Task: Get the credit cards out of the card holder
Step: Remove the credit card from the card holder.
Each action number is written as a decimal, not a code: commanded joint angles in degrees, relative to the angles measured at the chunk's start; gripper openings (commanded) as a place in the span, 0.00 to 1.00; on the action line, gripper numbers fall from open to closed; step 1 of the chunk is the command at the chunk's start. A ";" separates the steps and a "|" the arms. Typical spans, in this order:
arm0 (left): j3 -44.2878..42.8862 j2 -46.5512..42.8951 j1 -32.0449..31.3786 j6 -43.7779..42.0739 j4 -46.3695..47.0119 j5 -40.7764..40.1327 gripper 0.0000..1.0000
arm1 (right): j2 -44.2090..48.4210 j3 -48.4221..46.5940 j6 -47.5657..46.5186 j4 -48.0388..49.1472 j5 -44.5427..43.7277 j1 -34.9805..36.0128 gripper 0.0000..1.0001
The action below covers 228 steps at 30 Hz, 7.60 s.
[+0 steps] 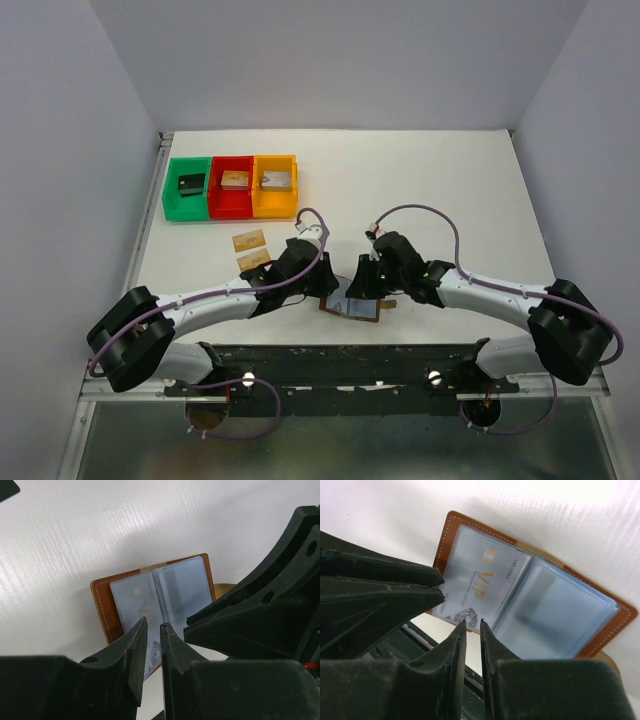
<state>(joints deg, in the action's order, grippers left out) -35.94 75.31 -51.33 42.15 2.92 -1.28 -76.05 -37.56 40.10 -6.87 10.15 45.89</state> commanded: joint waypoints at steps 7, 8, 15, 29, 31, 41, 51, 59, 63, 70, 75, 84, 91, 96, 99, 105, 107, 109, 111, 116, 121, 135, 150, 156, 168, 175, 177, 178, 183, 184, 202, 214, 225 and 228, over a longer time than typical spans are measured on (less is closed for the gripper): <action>2.19 2.30 0.18 0.48 -0.37 -3.56 0.30 | -6.47 1.17 3.67 9.77 4.52 0.08 0.28; 2.45 2.73 0.09 0.56 -0.20 -3.56 0.29 | -6.91 1.35 3.76 10.12 4.53 -0.10 0.29; 3.34 5.28 0.18 0.91 -0.54 -4.78 0.27 | -7.62 3.19 4.38 11.44 4.26 -0.89 0.32; 5.27 5.55 0.35 2.23 -1.16 -6.10 0.26 | -10.61 6.18 4.90 15.57 5.58 -3.08 0.37; 5.44 5.55 0.35 2.23 -1.16 -6.10 0.26 | -10.09 6.62 5.08 15.93 5.58 -3.17 0.37; 5.88 5.20 0.35 2.59 -1.07 -6.02 0.26 | -4.55 4.96 4.82 13.99 5.75 -3.17 0.38; 6.24 4.68 0.35 2.67 -1.42 -6.19 0.26 | -9.64 4.42 5.87 17.68 10.42 -3.17 0.38; 6.41 4.94 0.35 2.67 -1.34 -6.37 0.25 | -9.91 5.57 5.96 17.69 8.75 -3.17 0.40; 6.50 5.02 0.35 2.76 -1.16 -6.37 0.25 | -10.17 5.39 5.52 17.16 8.48 -3.35 0.42; 6.68 5.20 0.35 2.94 -0.90 -6.37 0.25 | -10.52 6.01 5.34 16.72 7.87 -3.26 0.44; 6.94 5.20 0.35 3.11 -0.72 -6.37 0.25 | -10.70 6.10 5.08 16.72 7.86 -3.26 0.45; 7.29 5.11 0.35 3.29 -0.02 -6.11 0.25 | -12.10 6.53 5.43 18.21 8.65 -3.26 0.45; 7.55 5.20 0.35 3.46 0.51 -5.67 0.25 | -13.51 6.80 6.75 20.67 9.71 -3.26 0.45; 7.64 5.29 0.27 3.64 0.69 -5.66 0.25 | -13.33 7.94 7.98 23.30 9.80 -3.35 0.43; 7.56 5.11 0.35 3.64 0.60 -5.58 0.25 | -13.51 8.91 8.77 25.50 10.41 -3.61 0.40; 7.03 4.59 0.35 3.55 -0.54 -5.66 0.28 | -15.09 11.45 11.40 31.48 11.91 -4.67 0.26; 7.20 3.97 0.27 3.73 -1.07 -5.93 0.30 | -15.27 11.72 11.58 32.18 11.91 -4.84 0.21; 7.29 3.18 0.35 3.82 -1.42 -6.37 0.31 | -15.18 11.81 11.58 32.19 12.00 -5.02 0.17; 7.20 2.39 0.35 3.73 -1.95 -6.80 0.32 | -15.00 11.90 11.41 32.19 11.91 -5.02 0.15; 7.29 0.63 0.35 3.64 -2.83 -7.68 0.32 | -14.74 11.72 11.06 32.10 11.91 -5.11 0.10; 7.38 1.07 0.35 3.64 -2.83 -8.04 0.30 | -14.30 11.98 10.88 31.83 11.91 -5.11 0.05; 6.85 4.93 0.27 3.20 -2.04 -6.98 0.24 | -15.35 11.28 11.93 33.76 14.54 -5.19 0.33; 7.20 6.34 0.35 3.29 -1.07 -6.10 0.17 | -19.49 11.90 13.78 38.17 15.78 -5.46 0.39; 7.38 6.87 0.35 3.38 -0.28 -5.84 0.16 | -20.89 11.46 12.73 37.11 16.47 -5.63 0.41; 7.82 7.13 0.35 3.64 0.69 -5.14 0.16 | -24.24 12.33 16.42 47.83 21.58 -5.63 0.40; 8.26 6.78 0.35 4.25 0.42 -5.58 0.13 | -18.62 13.22 15.19 43.54 19.29 -5.64 0.38; 8.17 6.96 0.44 4.34 0.33 -5.66 0.11 | -16.51 13.22 14.05 40.73 18.42 -5.63 0.38; 8.17 7.31 0.44 4.43 0.33 -5.58 0.10 | -15.71 13.13 13.70 39.67 18.15 -5.63 0.37; 7.64 8.36 0.71 4.61 0.42 -5.05 0.04 | -12.99 12.86 12.81 36.58 17.71 -5.63 0.36; 7.73 8.36 0.71 4.52 0.51 -5.05 0.03 | -12.55 12.86 12.73 36.23 17.62 -5.72 0.35; 7.91 9.33 1.67 5.22 0.69 -4.61 0.00 | -8.15 12.16 10.88 30.17 16.48 -5.63 0.31; 7.82 10.21 2.20 5.93 0.07 -4.52 0.00 | -5.87 12.34 10.62 27.79 15.16 -5.63 0.27; 8.52 10.21 2.29 6.19 1.74 -3.38 0.00 | -12.01 12.16 16.06 35.17 17.97 -5.72 0.39; 9.05 9.51 2.29 6.54 1.83 -3.64 0.00 | -12.63 12.86 17.91 37.28 17.27 -5.64 0.40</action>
<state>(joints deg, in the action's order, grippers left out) -29.58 82.78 -49.12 48.56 10.68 -5.76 -87.48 -24.80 54.52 24.60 26.81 39.81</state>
